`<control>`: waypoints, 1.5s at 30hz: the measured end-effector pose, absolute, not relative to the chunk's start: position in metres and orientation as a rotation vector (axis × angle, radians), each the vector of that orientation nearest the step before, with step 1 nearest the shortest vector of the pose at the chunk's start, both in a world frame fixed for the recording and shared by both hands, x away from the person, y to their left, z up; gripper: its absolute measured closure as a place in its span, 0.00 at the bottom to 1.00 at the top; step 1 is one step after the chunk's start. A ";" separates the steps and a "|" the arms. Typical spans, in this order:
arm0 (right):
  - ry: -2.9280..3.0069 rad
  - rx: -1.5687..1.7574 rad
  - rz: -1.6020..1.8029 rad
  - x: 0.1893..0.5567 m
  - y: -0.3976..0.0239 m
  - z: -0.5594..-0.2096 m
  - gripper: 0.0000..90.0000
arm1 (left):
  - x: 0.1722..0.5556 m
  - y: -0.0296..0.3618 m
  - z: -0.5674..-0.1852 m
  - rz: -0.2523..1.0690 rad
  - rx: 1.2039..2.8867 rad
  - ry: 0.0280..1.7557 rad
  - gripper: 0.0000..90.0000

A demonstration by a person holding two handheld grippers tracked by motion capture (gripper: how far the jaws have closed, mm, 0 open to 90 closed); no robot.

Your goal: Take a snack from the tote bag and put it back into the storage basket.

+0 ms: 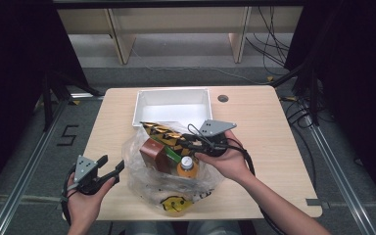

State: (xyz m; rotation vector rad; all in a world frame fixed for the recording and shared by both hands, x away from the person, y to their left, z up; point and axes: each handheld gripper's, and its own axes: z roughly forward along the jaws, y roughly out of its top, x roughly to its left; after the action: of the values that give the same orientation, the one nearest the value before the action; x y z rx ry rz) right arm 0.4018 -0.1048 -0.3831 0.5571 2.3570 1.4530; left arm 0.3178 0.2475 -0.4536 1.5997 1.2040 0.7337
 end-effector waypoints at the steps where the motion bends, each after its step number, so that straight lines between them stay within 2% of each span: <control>1: 2.357 0.557 1.453 0.402 -0.105 -0.383 0.85 | 0.318 0.247 -0.454 0.734 1.600 1.204 0.39; 2: 2.352 0.533 1.454 0.403 -0.105 -0.383 0.92 | 0.318 0.247 -0.454 0.733 1.600 1.203 0.39; 3: 2.352 0.533 1.454 0.403 -0.105 -0.383 0.92 | 0.318 0.247 -0.454 0.733 1.600 1.203 0.39; 4: 2.353 0.524 1.461 0.404 -0.105 -0.384 0.96 | 0.318 0.247 -0.454 0.735 1.601 1.199 0.39; 8: 2.349 0.518 1.455 0.405 -0.108 -0.383 0.99 | 0.319 0.246 -0.454 0.733 1.598 1.198 0.39; 45: 2.196 0.557 1.652 0.404 -0.114 -0.345 1.00 | 0.320 0.241 -0.456 0.729 1.616 1.186 0.39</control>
State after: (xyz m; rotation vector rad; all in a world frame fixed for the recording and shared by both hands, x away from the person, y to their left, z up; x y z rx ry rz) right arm 0.4036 -0.1142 -0.3454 0.5565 2.1959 1.6516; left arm 0.3200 0.2406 -0.4563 1.6161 1.1860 0.7294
